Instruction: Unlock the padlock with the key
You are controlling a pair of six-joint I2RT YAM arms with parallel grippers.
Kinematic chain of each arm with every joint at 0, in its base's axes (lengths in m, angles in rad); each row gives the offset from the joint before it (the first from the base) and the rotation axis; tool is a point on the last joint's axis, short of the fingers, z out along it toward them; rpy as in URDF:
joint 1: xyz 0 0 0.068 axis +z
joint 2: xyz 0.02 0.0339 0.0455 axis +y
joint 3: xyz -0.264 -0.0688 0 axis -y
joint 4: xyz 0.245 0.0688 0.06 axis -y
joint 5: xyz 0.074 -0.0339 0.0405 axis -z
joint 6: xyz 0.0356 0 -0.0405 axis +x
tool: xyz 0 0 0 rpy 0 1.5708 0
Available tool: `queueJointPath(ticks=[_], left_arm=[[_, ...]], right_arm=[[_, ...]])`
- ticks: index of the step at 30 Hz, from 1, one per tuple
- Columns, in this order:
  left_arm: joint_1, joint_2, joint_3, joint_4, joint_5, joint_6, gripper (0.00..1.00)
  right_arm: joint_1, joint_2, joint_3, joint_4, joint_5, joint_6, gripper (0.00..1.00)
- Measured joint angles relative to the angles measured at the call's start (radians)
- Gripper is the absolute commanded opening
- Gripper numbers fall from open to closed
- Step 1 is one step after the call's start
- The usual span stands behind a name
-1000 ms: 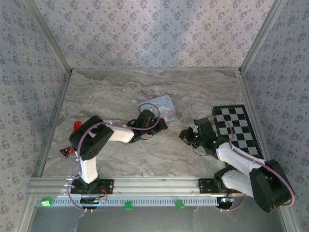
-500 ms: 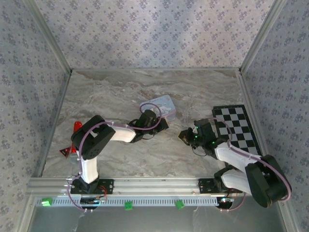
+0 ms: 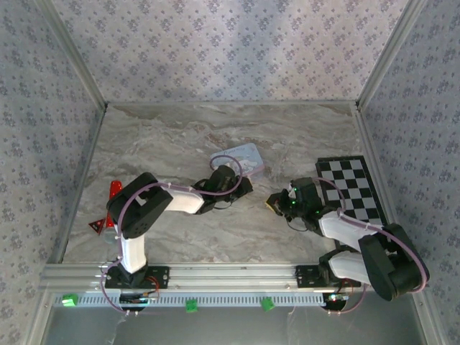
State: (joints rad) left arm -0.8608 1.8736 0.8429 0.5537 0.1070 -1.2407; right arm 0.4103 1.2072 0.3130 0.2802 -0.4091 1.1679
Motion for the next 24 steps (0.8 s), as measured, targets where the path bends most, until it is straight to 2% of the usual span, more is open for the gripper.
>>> queueJointPath(ticks=[10, 24], left_arm=[[0.000, 0.000, -0.029, 0.081, -0.008, -0.037, 0.20], [0.000, 0.000, -0.034, 0.113, -0.011, -0.078, 0.20]], right_arm=[[-0.003, 0.017, 0.005, 0.039, -0.012, 0.029, 0.00], [-0.003, 0.150, -0.004, 0.254, -0.057, 0.188, 0.00]])
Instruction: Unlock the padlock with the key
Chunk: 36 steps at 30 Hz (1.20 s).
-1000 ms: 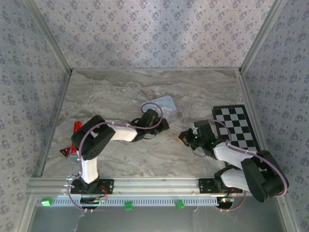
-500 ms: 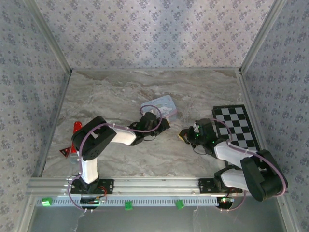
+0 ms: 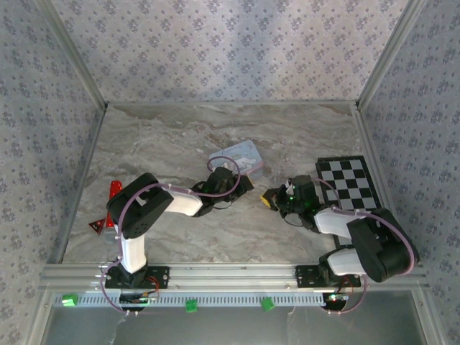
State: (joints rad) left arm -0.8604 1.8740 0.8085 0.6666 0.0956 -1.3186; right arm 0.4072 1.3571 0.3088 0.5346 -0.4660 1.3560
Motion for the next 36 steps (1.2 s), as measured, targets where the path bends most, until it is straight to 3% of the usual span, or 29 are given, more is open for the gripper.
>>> queueJointPath(ticks=[36], left_arm=[[0.003, 0.051, 0.048, 0.063, -0.015, -0.064, 0.15]], right_arm=[[-0.058, 0.281, -0.092, 0.559, -0.074, 0.299, 0.00]])
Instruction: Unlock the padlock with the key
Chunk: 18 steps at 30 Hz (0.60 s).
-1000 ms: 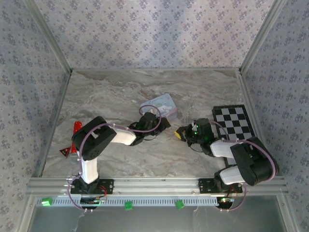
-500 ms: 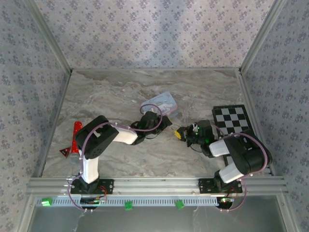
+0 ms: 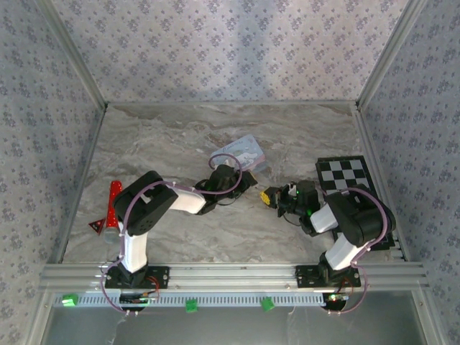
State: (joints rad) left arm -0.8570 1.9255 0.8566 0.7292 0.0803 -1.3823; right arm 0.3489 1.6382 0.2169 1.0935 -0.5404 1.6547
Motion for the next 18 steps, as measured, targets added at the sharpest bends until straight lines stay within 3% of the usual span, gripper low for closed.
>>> queueJointPath(ticks=[18], left_arm=[[0.013, 0.021, 0.014, 0.031, 0.005, 0.000, 0.15]], right_arm=[[-0.009, 0.000, -0.046, 0.087, 0.003, 0.041, 0.00]])
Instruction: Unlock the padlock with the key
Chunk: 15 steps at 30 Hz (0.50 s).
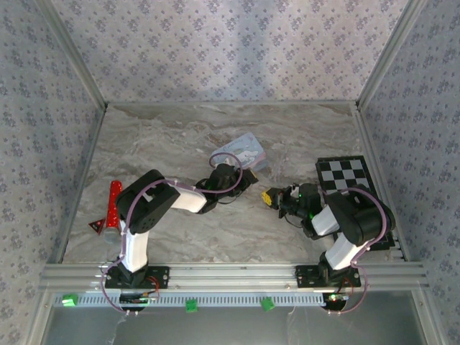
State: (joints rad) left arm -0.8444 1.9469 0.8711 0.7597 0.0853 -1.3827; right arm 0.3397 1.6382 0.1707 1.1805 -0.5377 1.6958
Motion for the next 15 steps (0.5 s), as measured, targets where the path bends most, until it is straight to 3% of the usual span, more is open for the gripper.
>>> queueJointPath(ticks=[15], left_arm=[[0.000, 0.000, 0.000, 0.002, 0.000, -0.006, 0.15]], right_arm=[[0.000, -0.034, -0.005, 0.006, 0.020, 0.018, 0.00]])
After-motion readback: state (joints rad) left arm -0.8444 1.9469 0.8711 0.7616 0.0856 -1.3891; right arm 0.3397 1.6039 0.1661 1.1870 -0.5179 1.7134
